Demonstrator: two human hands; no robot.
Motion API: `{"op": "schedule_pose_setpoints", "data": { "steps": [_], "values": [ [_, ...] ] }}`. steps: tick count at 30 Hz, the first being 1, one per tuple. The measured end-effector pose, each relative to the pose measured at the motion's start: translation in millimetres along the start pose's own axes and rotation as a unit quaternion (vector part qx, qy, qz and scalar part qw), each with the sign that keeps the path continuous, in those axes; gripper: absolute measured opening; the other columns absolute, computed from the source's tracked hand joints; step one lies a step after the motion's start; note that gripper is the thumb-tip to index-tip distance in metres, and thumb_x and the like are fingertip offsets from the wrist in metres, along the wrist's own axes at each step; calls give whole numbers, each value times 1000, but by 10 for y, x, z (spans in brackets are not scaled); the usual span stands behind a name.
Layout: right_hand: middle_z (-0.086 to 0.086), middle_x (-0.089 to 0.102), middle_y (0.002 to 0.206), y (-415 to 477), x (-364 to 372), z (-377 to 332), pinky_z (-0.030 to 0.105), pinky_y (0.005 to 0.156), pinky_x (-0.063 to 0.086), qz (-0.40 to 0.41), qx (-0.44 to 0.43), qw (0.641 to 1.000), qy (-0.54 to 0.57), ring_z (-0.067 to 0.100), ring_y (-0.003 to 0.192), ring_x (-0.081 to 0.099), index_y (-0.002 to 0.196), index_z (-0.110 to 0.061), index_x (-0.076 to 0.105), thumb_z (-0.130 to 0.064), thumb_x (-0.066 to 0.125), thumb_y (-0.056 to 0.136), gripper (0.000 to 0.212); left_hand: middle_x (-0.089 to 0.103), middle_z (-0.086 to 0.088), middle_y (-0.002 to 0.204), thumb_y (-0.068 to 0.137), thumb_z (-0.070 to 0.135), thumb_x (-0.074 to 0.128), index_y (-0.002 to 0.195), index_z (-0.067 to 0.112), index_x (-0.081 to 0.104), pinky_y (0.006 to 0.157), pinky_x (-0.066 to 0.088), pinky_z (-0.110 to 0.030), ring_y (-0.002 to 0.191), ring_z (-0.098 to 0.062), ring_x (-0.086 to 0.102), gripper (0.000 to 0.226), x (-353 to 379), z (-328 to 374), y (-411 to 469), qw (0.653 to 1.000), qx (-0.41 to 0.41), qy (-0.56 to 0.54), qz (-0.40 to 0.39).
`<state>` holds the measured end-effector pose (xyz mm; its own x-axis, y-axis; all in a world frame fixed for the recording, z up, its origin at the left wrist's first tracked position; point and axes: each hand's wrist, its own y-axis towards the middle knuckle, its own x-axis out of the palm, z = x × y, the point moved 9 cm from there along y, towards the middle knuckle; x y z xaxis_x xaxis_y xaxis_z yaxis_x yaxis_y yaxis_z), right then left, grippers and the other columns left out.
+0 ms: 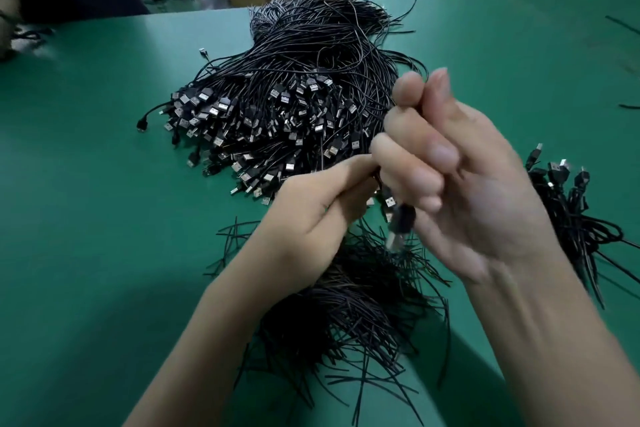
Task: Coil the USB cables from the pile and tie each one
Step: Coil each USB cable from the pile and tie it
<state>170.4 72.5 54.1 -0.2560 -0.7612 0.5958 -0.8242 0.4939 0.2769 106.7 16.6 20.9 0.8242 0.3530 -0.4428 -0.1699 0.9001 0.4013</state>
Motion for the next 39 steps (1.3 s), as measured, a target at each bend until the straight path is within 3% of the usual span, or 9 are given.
{"op": "schedule_pose_setpoints", "data": {
  "steps": [3, 5, 11, 16, 20, 23, 27, 34, 39],
  "values": [
    [0, 70, 73, -6, -180, -66, 21, 65, 56, 70, -90, 992, -59, 16, 73, 72, 105, -5, 61, -23, 27, 112, 40, 55, 22, 71, 107, 21, 48, 97, 40, 57, 62, 37, -14, 62, 2, 49, 23, -26, 10, 24, 992, 18, 123, -23],
    [6, 75, 82, -26, -242, -130, 27, 75, 58, 98, -141, 968, -185, 22, 86, 75, 105, -3, 62, -20, 28, 112, 38, 57, 16, 69, 106, 27, 47, 88, 26, 56, 63, 42, -28, 65, -4, 54, 21, -16, 32, 3, 978, 16, 204, -44],
    [-13, 65, 65, -39, -328, -61, 14, 55, 45, 103, -83, 771, -622, 4, 59, 62, 85, -26, 67, -33, 44, 108, 34, 65, 16, 74, 99, 31, 65, 93, 20, 78, 62, 48, -24, 67, -3, 59, 18, -545, 283, -22, 957, 79, 273, 62],
    [-4, 35, 58, -182, -133, 649, 21, 52, 30, -149, 229, 909, -314, 13, 51, 32, 88, -11, 71, -38, 31, 109, 52, 56, 20, 66, 83, 35, 81, 80, 24, 72, 60, 33, -7, 58, 1, 47, 14, -775, 185, -54, 986, 62, 118, 97],
    [1, 28, 58, -287, 266, 608, 23, 52, 27, -266, 232, 934, -47, 12, 51, 31, 93, -6, 66, -30, 33, 102, 42, 65, 8, 72, 96, 27, 70, 91, 28, 73, 61, 39, -18, 64, -5, 52, 6, -673, -8, -33, 996, 17, 1, 90],
    [-4, 35, 55, -162, 247, 492, 24, 49, 25, -218, 154, 964, -8, 11, 50, 29, 86, -12, 64, -23, 38, 101, 32, 72, 14, 85, 105, 14, 57, 97, 29, 72, 73, 51, -22, 80, -6, 65, 23, -375, -72, -2, 999, -2, -27, 25],
    [-7, 47, 58, 16, -205, 281, 18, 49, 32, -28, 73, 991, -106, 7, 49, 33, 86, -17, 64, -25, 40, 106, 33, 53, 13, 64, 109, 17, 50, 102, 27, 74, 48, 37, -30, 53, -7, 41, 27, -252, -197, -26, 998, -38, 56, -2],
    [8, 77, 89, 26, -565, -26, 26, 72, 57, 149, -76, 961, -220, 17, 80, 72, 99, -7, 62, -19, 34, 112, 34, 65, 10, 69, 107, 26, 51, 112, 19, 76, 59, 42, -22, 59, -6, 55, 27, -73, -155, -62, 985, -59, 145, -78],
    [-5, 74, 85, -31, -427, -96, 26, 73, 57, 124, -128, 804, -567, 9, 80, 72, 98, -16, 66, -22, 42, 110, 28, 73, 8, 85, 103, 28, 55, 99, 17, 77, 75, 53, -36, 81, -8, 66, 25, -197, 104, -11, 975, 14, 215, -52]
  ]
}}
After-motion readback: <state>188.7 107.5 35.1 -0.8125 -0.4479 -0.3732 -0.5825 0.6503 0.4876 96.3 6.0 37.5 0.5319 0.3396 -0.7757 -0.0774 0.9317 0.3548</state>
